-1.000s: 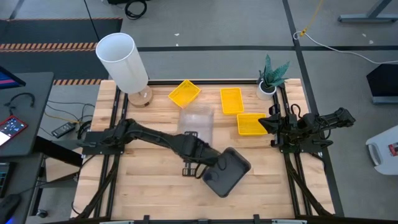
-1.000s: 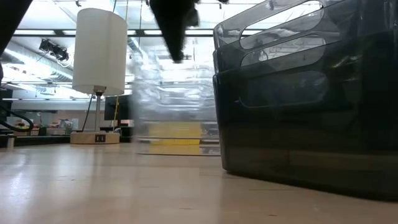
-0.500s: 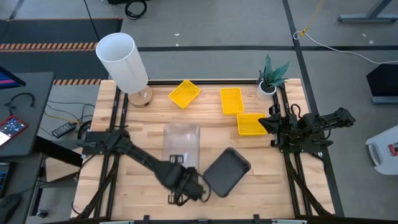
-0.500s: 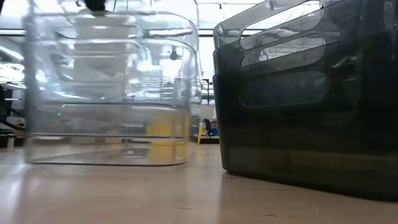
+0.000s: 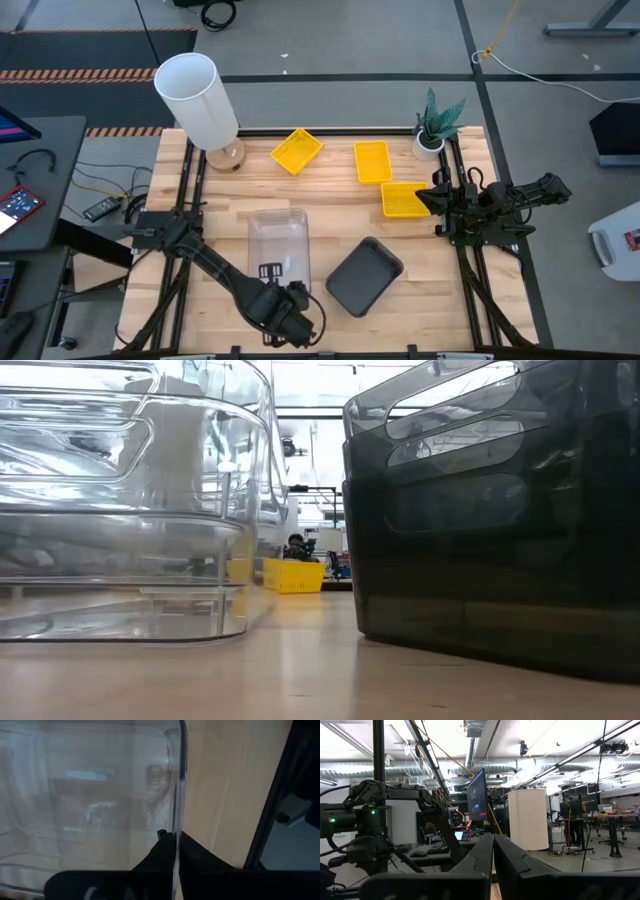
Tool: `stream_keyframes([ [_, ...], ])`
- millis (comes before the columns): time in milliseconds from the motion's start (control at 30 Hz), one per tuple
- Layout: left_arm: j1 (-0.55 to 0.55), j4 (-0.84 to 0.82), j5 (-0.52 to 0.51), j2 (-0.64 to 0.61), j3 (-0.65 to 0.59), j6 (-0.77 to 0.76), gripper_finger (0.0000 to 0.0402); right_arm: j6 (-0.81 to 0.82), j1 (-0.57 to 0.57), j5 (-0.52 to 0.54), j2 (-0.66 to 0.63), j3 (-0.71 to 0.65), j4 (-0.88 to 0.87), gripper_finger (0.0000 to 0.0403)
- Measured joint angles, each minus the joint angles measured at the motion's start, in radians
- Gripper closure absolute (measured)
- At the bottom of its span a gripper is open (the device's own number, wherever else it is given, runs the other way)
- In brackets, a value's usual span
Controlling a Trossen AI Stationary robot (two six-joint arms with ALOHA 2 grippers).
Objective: Stack baskets by color
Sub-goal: Move the transparent bin to the center of the table, then stack the bottom right yellow bin into the top yellow bin
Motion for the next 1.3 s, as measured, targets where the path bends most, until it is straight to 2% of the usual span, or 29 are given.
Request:
stream_keyframes([
  [267, -0.035, 0.001, 0.017, -0.001, 0.001, -0.064, 0.0357, 0.000, 0.000, 0.000, 0.000, 0.000, 0.000, 0.0380],
  [533, -0.046, 0.000, 0.017, -0.002, 0.007, -0.062, 0.0263, 0.000, 0.000, 0.000, 0.000, 0.000, 0.000, 0.0380],
  [633, -0.044, 0.001, -0.047, -0.004, 0.041, -0.013, 0.0230, 0.000, 0.000, 0.000, 0.000, 0.000, 0.000, 0.0380],
  [733, -0.060, 0.002, -0.194, -0.021, 0.064, 0.108, 0.0213, 0.000, 0.000, 0.000, 0.000, 0.000, 0.000, 0.0380],
  [833, -0.081, 0.002, -0.336, -0.058, 0.064, 0.217, 0.0211, 0.000, 0.000, 0.000, 0.000, 0.000, 0.000, 0.0380],
  [1067, -0.051, 0.007, -0.538, -0.161, 0.029, 0.376, 0.0240, 0.000, 0.000, 0.000, 0.000, 0.000, 0.000, 0.0380],
  [1200, -0.025, 0.076, -0.596, -0.237, -0.121, 0.393, 0.0259, 0.000, 0.000, 0.000, 0.000, 0.000, 0.000, 0.0380],
  [1300, -0.012, 0.226, -0.598, -0.316, -0.291, 0.436, 0.0271, 0.000, 0.000, 0.000, 0.000, 0.000, 0.000, 0.0380],
])
